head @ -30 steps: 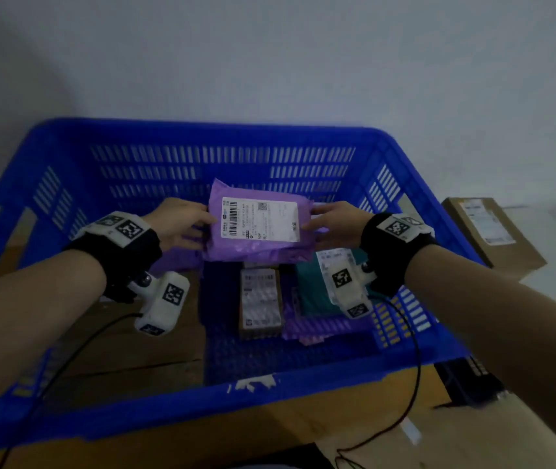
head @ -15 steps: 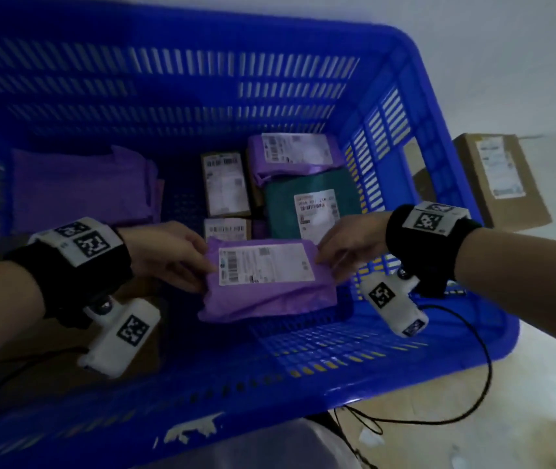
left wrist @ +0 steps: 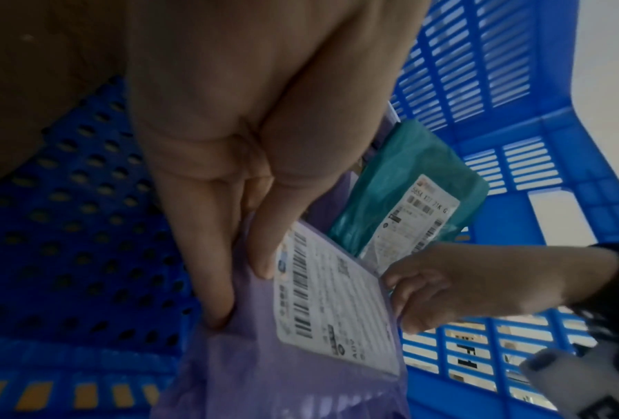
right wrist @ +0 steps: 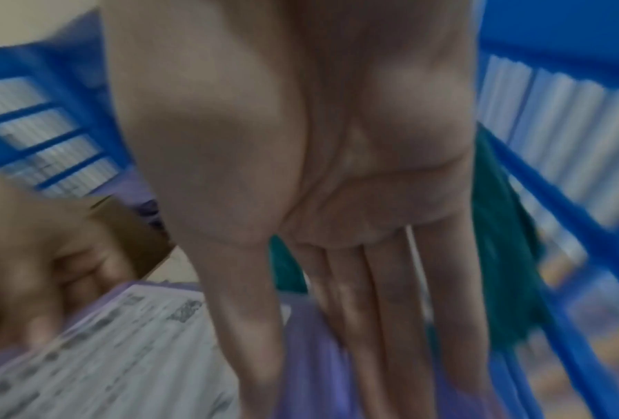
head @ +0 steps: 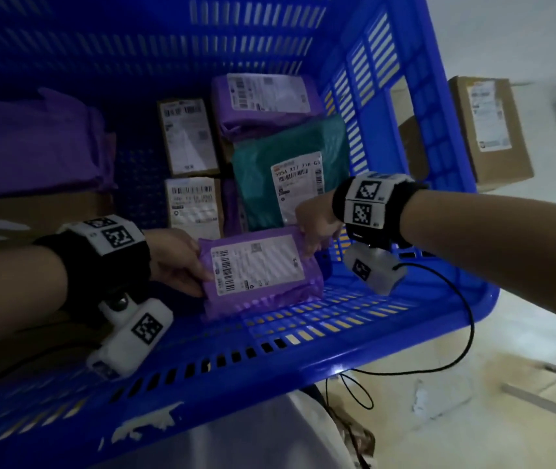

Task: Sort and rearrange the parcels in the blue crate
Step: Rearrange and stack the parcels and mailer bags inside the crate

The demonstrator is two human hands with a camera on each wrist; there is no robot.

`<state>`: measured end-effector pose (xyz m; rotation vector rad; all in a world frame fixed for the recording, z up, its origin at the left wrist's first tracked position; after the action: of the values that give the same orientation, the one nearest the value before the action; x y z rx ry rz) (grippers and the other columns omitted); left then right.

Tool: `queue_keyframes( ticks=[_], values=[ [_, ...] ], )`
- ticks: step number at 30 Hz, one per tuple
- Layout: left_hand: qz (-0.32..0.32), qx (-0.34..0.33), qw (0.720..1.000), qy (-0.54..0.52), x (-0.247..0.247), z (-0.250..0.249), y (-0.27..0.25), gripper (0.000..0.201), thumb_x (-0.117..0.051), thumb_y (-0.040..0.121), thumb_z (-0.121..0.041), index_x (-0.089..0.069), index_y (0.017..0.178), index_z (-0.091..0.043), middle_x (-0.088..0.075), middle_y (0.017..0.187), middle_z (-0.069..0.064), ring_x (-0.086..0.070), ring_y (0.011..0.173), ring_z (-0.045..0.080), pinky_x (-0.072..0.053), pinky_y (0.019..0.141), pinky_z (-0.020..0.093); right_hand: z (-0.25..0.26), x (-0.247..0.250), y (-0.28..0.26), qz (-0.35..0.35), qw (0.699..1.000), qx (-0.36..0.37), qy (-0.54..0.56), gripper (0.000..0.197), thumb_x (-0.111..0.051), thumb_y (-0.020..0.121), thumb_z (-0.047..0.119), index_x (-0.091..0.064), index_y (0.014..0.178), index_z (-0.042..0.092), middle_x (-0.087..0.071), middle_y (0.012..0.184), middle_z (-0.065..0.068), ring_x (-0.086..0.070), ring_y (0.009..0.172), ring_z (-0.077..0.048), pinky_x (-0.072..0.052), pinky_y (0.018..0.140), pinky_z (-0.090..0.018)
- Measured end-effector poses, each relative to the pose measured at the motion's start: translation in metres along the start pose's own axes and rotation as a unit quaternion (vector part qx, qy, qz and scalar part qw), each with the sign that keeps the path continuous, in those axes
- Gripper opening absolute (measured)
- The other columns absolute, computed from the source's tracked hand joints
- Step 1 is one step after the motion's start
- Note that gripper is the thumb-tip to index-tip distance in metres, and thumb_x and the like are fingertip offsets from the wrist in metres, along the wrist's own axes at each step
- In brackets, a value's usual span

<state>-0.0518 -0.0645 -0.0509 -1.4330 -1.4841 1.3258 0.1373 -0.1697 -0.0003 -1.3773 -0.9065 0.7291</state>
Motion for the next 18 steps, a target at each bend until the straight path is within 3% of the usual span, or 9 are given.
queue_keyframes(
  ticks=[1, 2, 4, 5, 8, 12, 15, 18],
  values=[
    [0.006, 0.002, 1.0, -0.001, 0.0, 0.0, 0.002, 0.023, -0.054, 0.087, 0.013, -0.065, 0.09, -0.008, -0.075, 0.067, 0.003, -0.07, 0.067, 0.017, -0.059, 0.055, 0.027, 0.004, 0.004, -0.004, -0.026, 0.997, 0.004, -0.073, 0.034, -0.061, 0.092, 0.026, -0.057, 0.062, 0.009, -0.058, 0.047, 0.002, -0.05, 0.055, -0.014, -0.044, 0.048, -0.022],
    [0.013, 0.003, 1.0, -0.002, -0.001, 0.0, 0.003, 0.024, -0.054, 0.087, 0.013, -0.065, 0.09, -0.007, -0.075, 0.067, 0.003, -0.07, 0.067, 0.018, -0.059, 0.056, 0.027, 0.008, 0.008, -0.009, -0.061, 0.988, 0.013, -0.143, 0.032, -0.062, 0.091, 0.025, -0.063, 0.07, 0.002, -0.062, 0.052, -0.001, -0.053, 0.061, -0.019, -0.045, 0.055, -0.026],
    [0.02, 0.003, 1.0, -0.001, -0.003, -0.002, 0.006, 0.024, -0.053, 0.087, 0.013, -0.064, 0.091, -0.007, -0.075, 0.066, 0.004, -0.071, 0.058, 0.015, -0.059, 0.056, 0.027, 0.014, 0.016, -0.014, -0.132, 0.965, 0.047, -0.221, 0.029, -0.059, 0.092, 0.022, -0.065, 0.104, -0.004, -0.07, 0.096, -0.01, -0.062, 0.09, -0.026, -0.05, 0.072, -0.031],
    [0.022, 0.001, 1.0, 0.0, -0.004, -0.003, 0.006, 0.025, -0.052, 0.088, 0.014, -0.064, 0.092, -0.008, -0.074, 0.066, 0.003, -0.071, 0.055, 0.013, -0.058, 0.055, 0.027, 0.015, 0.019, -0.014, -0.158, 0.958, 0.071, -0.23, 0.034, -0.058, 0.092, 0.022, -0.06, 0.118, 0.0, -0.065, 0.116, -0.012, -0.06, 0.104, -0.028, -0.049, 0.082, -0.033],
    [0.025, -0.007, 1.0, 0.008, -0.006, -0.007, 0.005, 0.028, -0.051, 0.087, 0.015, -0.063, 0.093, -0.009, -0.074, 0.068, 0.003, -0.071, 0.057, 0.013, -0.058, 0.054, 0.026, 0.013, 0.029, -0.016, -0.194, 0.957, 0.105, -0.188, 0.057, -0.059, 0.091, 0.023, -0.038, 0.143, 0.013, -0.046, 0.142, -0.012, -0.047, 0.127, -0.028, -0.042, 0.095, -0.031],
    [0.005, -0.006, 1.0, 0.027, -0.008, -0.011, 0.004, 0.026, -0.055, 0.086, 0.015, -0.064, 0.094, -0.008, -0.069, 0.085, 0.008, -0.065, 0.075, 0.02, -0.058, 0.055, 0.026, 0.008, 0.035, -0.012, -0.236, 0.943, 0.092, -0.217, 0.071, -0.063, 0.086, 0.024, -0.027, 0.147, 0.033, -0.023, 0.15, -0.014, -0.031, 0.136, -0.032, -0.042, 0.097, -0.04],
    [-0.019, -0.007, 0.999, 0.043, -0.014, -0.013, 0.007, 0.023, -0.059, 0.084, 0.013, -0.066, 0.09, -0.008, -0.069, 0.082, 0.007, -0.064, 0.074, 0.02, -0.058, 0.054, 0.027, 0.007, 0.034, -0.011, -0.226, 0.933, 0.079, -0.267, 0.081, -0.065, 0.085, 0.032, -0.015, 0.147, 0.045, 0.006, 0.159, -0.009, -0.009, 0.145, -0.03, -0.036, 0.105, -0.047],
    [-0.022, 0.002, 0.998, 0.057, -0.018, -0.016, 0.011, 0.026, -0.06, 0.083, 0.014, -0.066, 0.104, 0.001, -0.071, 0.071, 0.008, -0.064, 0.071, 0.021, -0.058, 0.053, 0.028, 0.006, 0.034, -0.009, -0.212, 0.935, 0.079, -0.271, 0.087, -0.065, 0.086, 0.032, -0.006, 0.148, 0.045, 0.016, 0.159, -0.006, -0.002, 0.147, -0.031, -0.03, 0.11, -0.048]
  ],
)
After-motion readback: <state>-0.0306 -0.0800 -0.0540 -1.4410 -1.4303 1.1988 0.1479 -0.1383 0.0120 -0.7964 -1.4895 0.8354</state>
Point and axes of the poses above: each hand's wrist, its own y-axis towards the middle knuckle, its own x-axis out of the back of the hand, z = x × y, the point moved 2 cm from there along y, towards the middle knuckle
